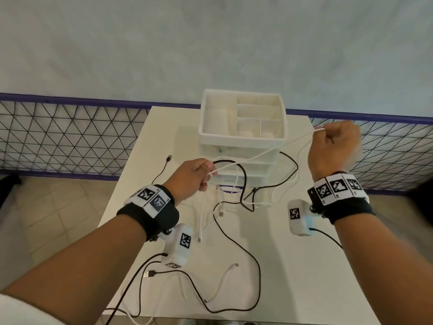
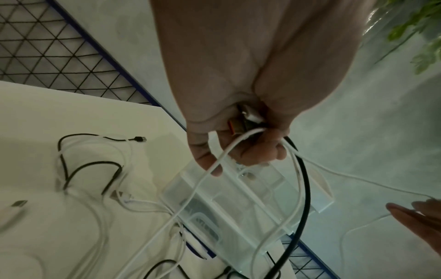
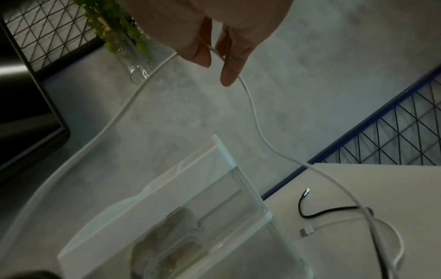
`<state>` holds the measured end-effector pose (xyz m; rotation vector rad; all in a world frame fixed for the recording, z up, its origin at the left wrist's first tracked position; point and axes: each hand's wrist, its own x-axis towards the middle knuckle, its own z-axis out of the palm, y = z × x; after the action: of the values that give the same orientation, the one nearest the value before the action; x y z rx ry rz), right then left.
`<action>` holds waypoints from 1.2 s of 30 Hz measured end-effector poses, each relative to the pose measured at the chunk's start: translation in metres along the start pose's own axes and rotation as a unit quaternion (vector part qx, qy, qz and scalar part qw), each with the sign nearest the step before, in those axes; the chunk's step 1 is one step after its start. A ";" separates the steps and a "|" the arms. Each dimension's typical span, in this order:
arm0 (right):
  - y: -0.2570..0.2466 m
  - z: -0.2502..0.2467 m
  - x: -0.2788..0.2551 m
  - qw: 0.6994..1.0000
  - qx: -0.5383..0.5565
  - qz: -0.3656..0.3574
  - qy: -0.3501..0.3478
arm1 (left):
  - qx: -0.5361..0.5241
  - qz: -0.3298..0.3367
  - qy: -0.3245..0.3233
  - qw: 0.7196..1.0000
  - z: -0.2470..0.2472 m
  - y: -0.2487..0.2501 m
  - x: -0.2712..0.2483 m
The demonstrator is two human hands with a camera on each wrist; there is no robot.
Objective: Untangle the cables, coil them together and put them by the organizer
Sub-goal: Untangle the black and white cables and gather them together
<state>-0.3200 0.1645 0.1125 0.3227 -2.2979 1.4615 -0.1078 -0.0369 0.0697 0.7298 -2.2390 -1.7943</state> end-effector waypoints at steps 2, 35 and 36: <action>-0.003 0.000 -0.002 1.000 0.015 -0.016 0.009 | 0.024 -0.010 0.004 1.000 -0.002 0.000 -0.001; -0.037 0.008 -0.050 0.905 0.104 -0.011 -0.412 | -0.078 -0.033 -0.078 0.993 0.019 0.046 -0.016; -0.033 0.004 -0.043 0.907 0.117 0.012 -0.403 | -0.078 -0.039 -0.085 0.992 0.015 0.041 -0.018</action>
<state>-0.2694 0.1457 0.1182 1.1632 -2.7078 1.8607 -0.1099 -0.0088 0.1081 0.6651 -2.1649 -2.1163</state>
